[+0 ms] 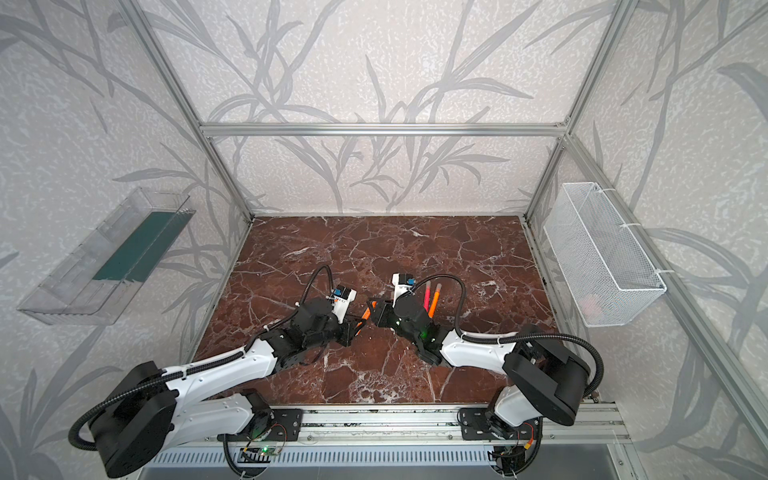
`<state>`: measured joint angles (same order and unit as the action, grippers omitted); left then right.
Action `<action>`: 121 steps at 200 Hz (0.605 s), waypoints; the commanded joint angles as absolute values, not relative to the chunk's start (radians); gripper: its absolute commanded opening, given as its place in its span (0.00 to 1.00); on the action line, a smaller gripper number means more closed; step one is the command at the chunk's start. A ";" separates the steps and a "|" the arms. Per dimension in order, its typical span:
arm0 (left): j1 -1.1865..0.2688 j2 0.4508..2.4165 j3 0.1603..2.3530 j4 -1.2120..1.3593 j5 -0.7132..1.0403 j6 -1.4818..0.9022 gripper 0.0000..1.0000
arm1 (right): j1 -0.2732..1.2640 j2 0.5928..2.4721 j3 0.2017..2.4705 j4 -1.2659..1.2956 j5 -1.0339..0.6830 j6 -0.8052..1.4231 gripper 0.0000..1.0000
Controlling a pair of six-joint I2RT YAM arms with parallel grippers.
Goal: Insert the pens into the pen caps
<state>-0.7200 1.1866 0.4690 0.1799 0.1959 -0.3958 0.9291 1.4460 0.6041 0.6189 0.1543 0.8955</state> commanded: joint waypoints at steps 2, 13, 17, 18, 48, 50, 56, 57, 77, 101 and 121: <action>-0.724 1.200 0.486 0.207 0.157 -0.385 0.13 | 0.943 1.382 0.603 0.550 0.228 0.854 0.42; -0.725 1.198 0.485 0.211 0.155 -0.386 0.13 | 0.949 1.373 0.590 0.547 0.241 0.860 0.43; -0.726 1.197 0.486 0.212 0.159 -0.387 0.13 | 0.952 1.373 0.587 0.548 0.246 0.864 0.44; -0.726 1.196 0.485 0.212 0.159 -0.387 0.13 | 0.952 1.373 0.586 0.547 0.247 0.864 0.44; -0.731 1.183 0.488 0.212 0.179 -0.390 0.13 | 0.957 1.416 0.566 0.564 0.250 0.907 0.49; -0.730 1.183 0.488 0.212 0.180 -0.390 0.13 | 0.957 1.421 0.564 0.569 0.248 0.910 0.49; -0.733 1.181 0.488 0.213 0.182 -0.390 0.13 | 0.957 1.435 0.563 0.587 0.241 0.916 0.50; -0.734 1.182 0.488 0.214 0.182 -0.390 0.13 | 0.956 1.437 0.564 0.589 0.239 0.918 0.50; -0.744 1.184 0.491 0.216 0.186 -0.388 0.13 | 0.957 1.497 0.584 0.629 0.207 0.927 0.50; -0.756 1.184 0.488 0.219 0.188 -0.386 0.13 | 0.957 1.547 0.622 0.639 0.184 0.928 0.50; -0.765 1.177 0.489 0.221 0.193 -0.387 0.13 | 0.957 1.573 0.642 0.646 0.183 0.933 0.50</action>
